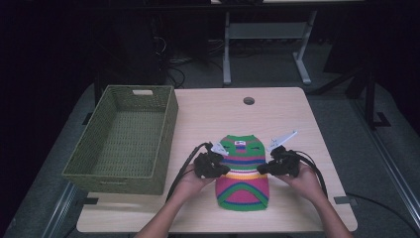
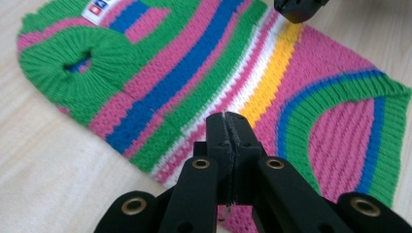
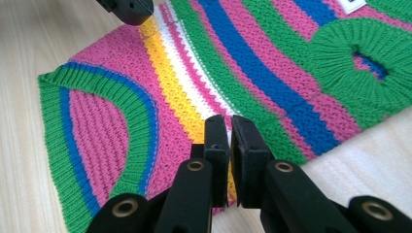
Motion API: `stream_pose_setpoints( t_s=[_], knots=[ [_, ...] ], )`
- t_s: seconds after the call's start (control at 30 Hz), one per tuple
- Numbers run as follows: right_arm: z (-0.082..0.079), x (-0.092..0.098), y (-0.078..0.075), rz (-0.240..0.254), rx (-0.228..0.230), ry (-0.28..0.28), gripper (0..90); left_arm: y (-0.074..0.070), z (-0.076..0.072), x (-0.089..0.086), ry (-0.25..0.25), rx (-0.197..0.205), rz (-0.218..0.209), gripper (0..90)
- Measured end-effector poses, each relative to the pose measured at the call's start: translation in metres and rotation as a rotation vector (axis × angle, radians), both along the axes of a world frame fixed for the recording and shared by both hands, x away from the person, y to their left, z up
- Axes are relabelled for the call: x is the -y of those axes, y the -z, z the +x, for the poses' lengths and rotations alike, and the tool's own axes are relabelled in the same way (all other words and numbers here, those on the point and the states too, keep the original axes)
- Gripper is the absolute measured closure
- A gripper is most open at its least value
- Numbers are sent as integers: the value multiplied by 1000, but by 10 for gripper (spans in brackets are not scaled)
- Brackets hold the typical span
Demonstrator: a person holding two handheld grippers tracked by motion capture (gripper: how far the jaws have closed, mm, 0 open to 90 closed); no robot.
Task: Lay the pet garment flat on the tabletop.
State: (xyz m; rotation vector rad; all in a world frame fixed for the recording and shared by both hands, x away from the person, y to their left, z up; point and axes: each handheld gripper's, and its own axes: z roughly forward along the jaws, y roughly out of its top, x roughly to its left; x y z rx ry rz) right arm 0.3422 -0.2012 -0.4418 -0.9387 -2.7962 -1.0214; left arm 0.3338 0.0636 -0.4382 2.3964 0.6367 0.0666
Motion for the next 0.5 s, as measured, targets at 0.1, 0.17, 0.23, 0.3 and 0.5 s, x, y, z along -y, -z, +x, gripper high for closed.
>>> stream_pose_setpoints(
  t_s=[0.1, 0.17, 0.23, 0.3, 0.5],
  knots=[
    [-3, 0, 3, 4, -14, 1, 849, 2, 0, 1, 3, -14, 15, 890],
    [-3, -1, 5, -3, -16, 4, 849, 5, 1, 2, 7, -22, 36, 889],
    [-4, -1, 8, -8, -18, 11, 849, 9, 2, 3, 7, -24, 65, 885],
    [-2, -1, 12, -21, -16, 5, 849, 11, 3, 4, -1, -29, 67, 878],
    [5, 1, 16, -7, -23, 38, 840, 13, 12, 4, -39, -30, 55, 862]
  ],
)
